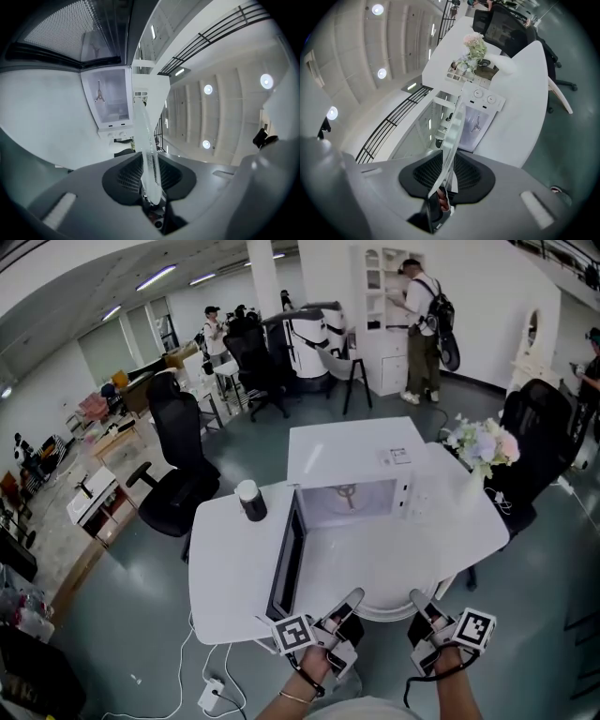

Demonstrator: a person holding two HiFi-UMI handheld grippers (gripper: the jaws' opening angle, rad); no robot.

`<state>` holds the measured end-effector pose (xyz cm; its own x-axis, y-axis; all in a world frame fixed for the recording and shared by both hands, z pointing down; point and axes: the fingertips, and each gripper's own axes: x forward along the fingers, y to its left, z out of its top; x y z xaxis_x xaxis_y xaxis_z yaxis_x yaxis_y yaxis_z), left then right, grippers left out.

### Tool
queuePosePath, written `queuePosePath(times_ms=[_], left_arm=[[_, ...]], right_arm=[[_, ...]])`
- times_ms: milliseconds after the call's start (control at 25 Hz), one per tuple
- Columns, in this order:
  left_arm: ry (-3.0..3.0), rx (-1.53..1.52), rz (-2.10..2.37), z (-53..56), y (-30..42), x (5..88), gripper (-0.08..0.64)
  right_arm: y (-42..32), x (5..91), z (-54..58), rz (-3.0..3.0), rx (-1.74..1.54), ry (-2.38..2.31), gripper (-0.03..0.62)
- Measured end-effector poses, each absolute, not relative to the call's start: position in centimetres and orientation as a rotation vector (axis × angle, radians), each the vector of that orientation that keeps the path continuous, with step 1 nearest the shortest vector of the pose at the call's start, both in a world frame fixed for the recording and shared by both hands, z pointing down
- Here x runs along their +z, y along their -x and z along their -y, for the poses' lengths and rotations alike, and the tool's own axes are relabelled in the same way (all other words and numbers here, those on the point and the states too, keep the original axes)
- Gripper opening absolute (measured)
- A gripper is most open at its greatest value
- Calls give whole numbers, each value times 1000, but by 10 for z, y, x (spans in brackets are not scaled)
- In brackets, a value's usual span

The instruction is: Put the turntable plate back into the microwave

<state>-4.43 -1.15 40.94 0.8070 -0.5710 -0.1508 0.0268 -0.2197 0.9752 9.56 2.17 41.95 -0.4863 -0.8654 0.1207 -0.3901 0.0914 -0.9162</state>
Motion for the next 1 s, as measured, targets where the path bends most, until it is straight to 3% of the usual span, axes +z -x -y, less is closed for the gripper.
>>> queuePosePath(times_ms=[680, 1000], left_arm=[[-1624, -613, 510, 112, 26, 440, 59], [-1643, -690, 615, 131, 25, 449, 57]], right_arm=[[-116, 448, 90, -1955, -1504, 1219, 83], [-118, 451, 126, -2034, -1526, 972, 77]])
